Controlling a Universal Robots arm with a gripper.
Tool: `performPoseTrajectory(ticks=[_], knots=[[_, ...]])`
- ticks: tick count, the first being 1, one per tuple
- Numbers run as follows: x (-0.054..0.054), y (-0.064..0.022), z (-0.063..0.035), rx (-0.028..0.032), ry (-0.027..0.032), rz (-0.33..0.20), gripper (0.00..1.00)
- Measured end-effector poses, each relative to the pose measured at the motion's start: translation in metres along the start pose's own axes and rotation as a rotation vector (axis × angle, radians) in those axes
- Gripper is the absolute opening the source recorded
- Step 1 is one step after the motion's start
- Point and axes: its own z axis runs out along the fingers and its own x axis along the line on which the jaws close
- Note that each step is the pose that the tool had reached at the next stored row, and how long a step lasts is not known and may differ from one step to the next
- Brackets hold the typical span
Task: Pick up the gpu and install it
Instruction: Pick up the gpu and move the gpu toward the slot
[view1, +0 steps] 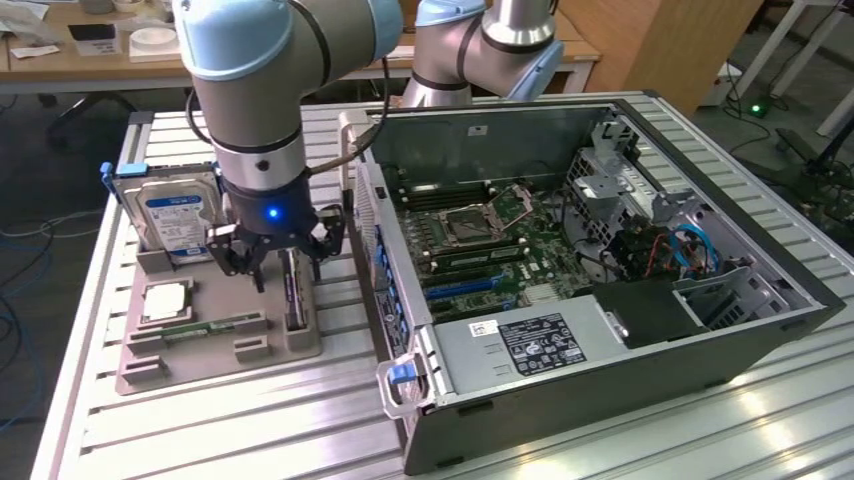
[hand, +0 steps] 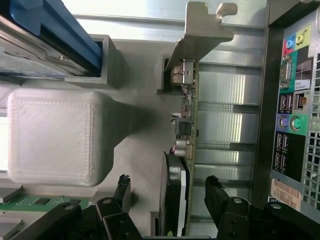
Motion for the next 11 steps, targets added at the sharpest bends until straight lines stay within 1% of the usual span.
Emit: performPoseTrajectory(ticks=[8, 11], knots=[[0.000, -0.0003, 0.0127, -0.0001, -0.0001, 0.000, 0.71], [0.000, -0.0003, 0.0128, 0.0002, 0.0001, 0.000, 0.71]])
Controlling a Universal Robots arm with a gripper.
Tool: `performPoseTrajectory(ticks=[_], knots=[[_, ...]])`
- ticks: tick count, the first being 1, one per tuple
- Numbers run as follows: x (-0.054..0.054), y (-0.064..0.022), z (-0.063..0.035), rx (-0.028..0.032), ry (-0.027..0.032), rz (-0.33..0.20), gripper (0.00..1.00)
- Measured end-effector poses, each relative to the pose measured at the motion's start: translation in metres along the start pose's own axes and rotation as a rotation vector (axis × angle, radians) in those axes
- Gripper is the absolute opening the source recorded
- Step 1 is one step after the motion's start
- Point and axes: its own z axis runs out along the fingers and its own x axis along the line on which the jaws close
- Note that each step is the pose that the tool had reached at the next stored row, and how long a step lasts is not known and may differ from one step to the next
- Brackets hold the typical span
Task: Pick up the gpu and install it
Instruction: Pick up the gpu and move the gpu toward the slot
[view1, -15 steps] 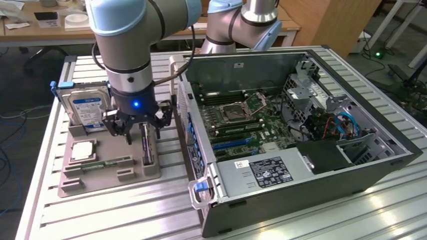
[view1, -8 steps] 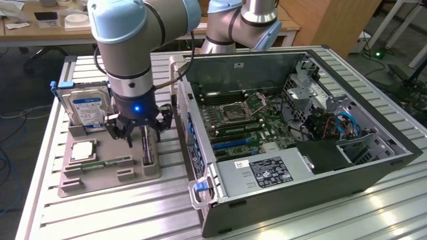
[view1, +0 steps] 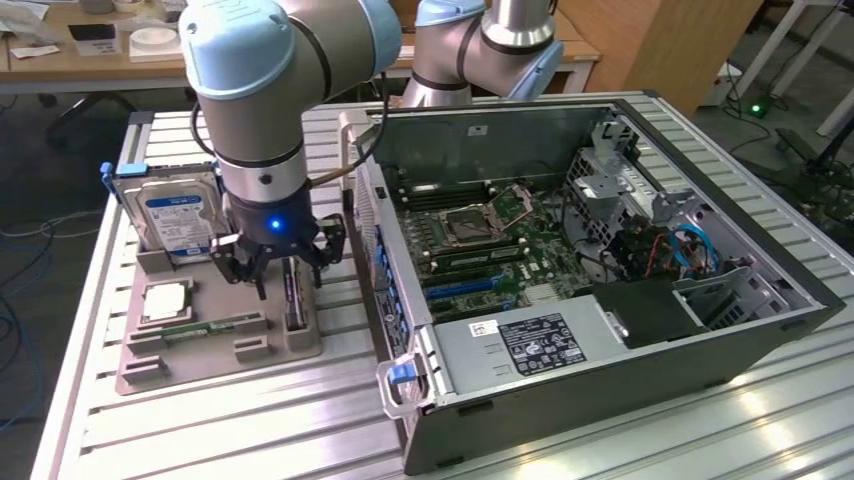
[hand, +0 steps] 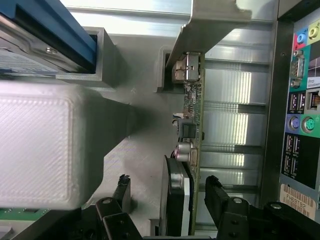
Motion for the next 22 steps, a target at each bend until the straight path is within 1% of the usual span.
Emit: performPoseTrajectory(ticks=[6, 8, 9, 10, 11, 17, 22], knots=[[0.0000, 0.0000, 0.0001, -0.0001, -0.0001, 0.000, 0.71], [-0.0001, 0.0001, 0.0002, -0.0001, -0.0001, 0.000, 0.69], [-0.0003, 0.0001, 0.0003, -0.0001, -0.0001, 0.000, 0.63], [-0.0004, 0.0001, 0.0004, -0.0001, -0.0002, 0.000, 0.63], [-0.0004, 0.0001, 0.0005, -0.0001, -0.0002, 0.001, 0.56], [-0.0012, 0.0003, 0.0010, 0.0006, -0.0006, 0.029, 0.56], [-0.0011, 0.0004, 0.0011, 0.0006, -0.0007, 0.030, 0.55]])
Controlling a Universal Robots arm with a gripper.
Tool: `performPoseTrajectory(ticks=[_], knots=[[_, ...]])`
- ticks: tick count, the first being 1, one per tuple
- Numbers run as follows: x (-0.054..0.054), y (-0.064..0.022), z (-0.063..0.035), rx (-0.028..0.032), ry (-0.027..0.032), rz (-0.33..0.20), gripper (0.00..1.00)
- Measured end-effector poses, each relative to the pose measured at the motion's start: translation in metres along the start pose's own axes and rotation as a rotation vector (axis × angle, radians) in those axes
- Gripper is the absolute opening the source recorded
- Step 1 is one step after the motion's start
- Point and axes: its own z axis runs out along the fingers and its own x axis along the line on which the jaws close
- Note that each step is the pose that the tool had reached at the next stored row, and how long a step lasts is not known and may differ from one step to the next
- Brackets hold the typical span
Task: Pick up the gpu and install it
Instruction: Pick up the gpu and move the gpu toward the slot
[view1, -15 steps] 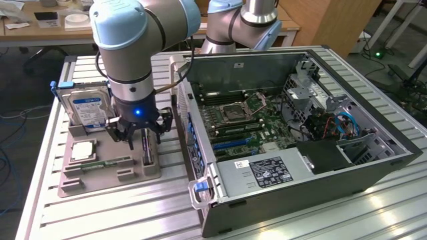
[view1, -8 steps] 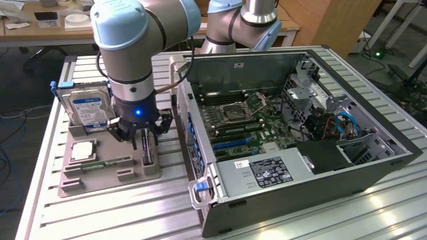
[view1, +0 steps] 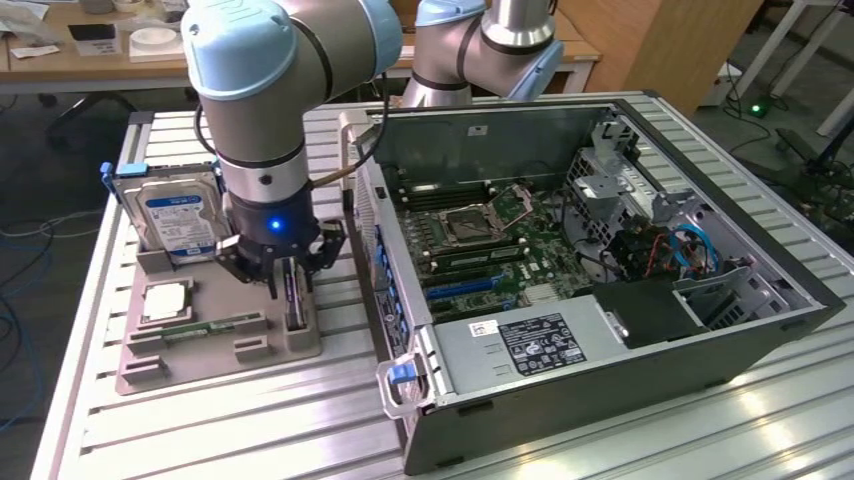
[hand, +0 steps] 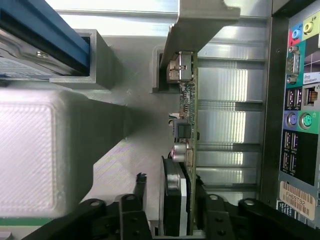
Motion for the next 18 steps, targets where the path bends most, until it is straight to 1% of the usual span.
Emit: performPoseTrajectory(ticks=[1, 2, 3, 7, 8, 13, 15, 16, 18], knots=[[0.0000, 0.0000, 0.0000, 0.0000, -0.0001, 0.000, 0.48], [0.0000, 0.0000, 0.0000, 0.0000, -0.0001, 0.000, 0.48], [0.0000, 0.0000, 0.0000, 0.0000, -0.0001, 0.000, 0.42], [-0.0001, 0.0001, 0.0001, -0.0002, -0.0002, 0.000, 0.40], [-0.0001, 0.0001, 0.0001, -0.0001, -0.0001, 0.000, 0.33], [-0.0004, 0.0000, 0.0001, 0.0000, -0.0001, 0.000, 0.33], [-0.0004, 0.0000, 0.0001, 0.0000, 0.0000, 0.000, 0.32], [-0.0004, 0.0000, 0.0001, 0.0000, 0.0000, 0.000, 0.28], [-0.0004, 0.0000, 0.0001, 0.0000, 0.0000, 0.000, 0.28]])
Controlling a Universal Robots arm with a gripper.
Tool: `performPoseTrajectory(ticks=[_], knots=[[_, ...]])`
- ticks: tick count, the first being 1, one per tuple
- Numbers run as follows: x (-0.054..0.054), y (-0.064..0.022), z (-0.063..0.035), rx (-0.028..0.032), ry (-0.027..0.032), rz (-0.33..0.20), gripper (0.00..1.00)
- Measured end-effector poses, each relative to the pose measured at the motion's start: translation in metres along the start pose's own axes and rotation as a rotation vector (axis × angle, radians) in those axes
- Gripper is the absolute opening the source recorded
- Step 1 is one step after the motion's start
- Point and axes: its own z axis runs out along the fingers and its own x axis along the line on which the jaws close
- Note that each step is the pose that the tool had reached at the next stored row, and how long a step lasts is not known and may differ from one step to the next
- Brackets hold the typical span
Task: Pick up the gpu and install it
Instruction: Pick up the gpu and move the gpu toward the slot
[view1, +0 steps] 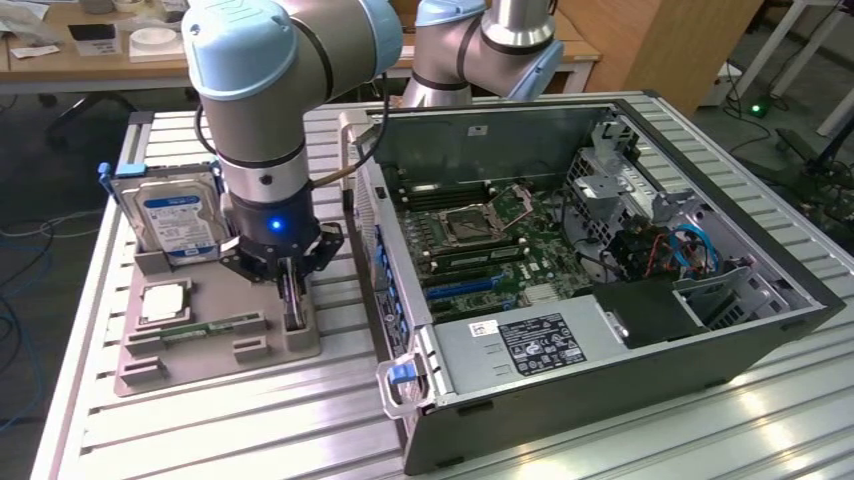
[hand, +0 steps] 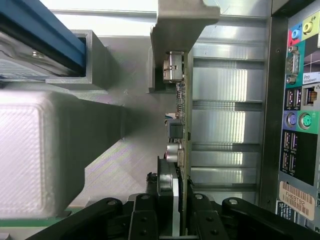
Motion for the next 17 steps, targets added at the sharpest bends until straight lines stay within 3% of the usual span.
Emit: performPoseTrajectory(ticks=[17], knots=[[0.0000, 0.0000, 0.0000, -0.0001, 0.0000, 0.000, 0.28]])
